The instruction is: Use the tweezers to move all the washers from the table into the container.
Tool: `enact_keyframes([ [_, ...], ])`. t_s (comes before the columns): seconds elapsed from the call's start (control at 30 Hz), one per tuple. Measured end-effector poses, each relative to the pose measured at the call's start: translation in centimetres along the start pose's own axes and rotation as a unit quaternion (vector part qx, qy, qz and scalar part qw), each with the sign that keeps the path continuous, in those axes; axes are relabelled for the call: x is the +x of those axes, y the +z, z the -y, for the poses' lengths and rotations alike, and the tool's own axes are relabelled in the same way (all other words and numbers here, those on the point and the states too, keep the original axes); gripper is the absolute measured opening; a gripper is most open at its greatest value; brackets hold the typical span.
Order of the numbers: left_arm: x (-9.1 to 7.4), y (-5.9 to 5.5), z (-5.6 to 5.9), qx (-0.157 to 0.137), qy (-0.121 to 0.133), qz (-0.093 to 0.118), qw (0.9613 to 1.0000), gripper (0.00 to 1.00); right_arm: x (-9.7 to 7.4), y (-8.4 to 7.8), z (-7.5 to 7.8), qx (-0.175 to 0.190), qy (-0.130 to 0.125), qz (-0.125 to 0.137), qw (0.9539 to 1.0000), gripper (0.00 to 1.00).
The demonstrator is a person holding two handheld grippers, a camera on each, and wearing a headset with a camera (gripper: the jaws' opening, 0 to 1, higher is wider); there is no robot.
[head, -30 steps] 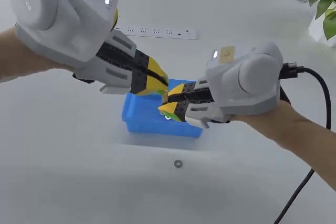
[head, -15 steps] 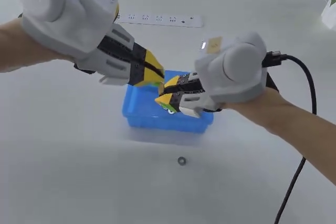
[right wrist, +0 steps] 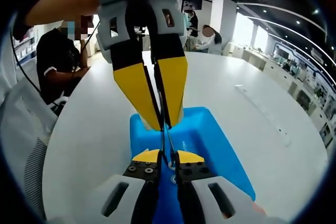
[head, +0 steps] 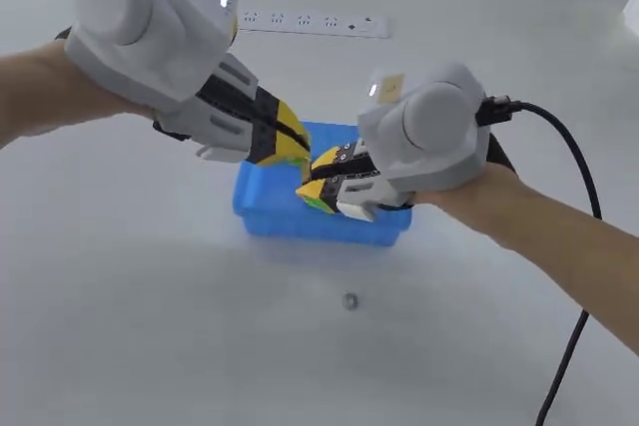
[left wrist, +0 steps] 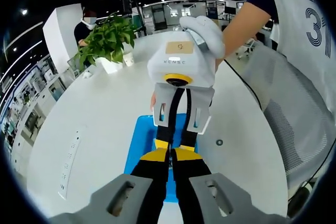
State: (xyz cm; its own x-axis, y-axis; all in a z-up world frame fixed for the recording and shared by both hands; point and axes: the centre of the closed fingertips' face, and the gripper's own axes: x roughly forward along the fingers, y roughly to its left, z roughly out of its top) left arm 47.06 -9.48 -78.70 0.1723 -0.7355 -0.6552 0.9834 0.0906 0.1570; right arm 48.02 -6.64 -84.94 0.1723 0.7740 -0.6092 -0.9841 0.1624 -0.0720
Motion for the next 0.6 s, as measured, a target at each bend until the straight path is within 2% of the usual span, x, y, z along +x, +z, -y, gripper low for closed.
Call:
enact_keyframes([
  [0.33,-0.2,0.4,0.2,0.003,0.0,0.002,1.0,0.06,-0.3,0.1,0.2,0.009,-0.004,0.001,1.0,0.13],
  [0.6,-1.2,1.8,0.6,0.018,0.007,0.005,0.9998,0.06,-1.2,0.9,-0.1,0.005,-0.011,0.007,0.9999,0.13],
])
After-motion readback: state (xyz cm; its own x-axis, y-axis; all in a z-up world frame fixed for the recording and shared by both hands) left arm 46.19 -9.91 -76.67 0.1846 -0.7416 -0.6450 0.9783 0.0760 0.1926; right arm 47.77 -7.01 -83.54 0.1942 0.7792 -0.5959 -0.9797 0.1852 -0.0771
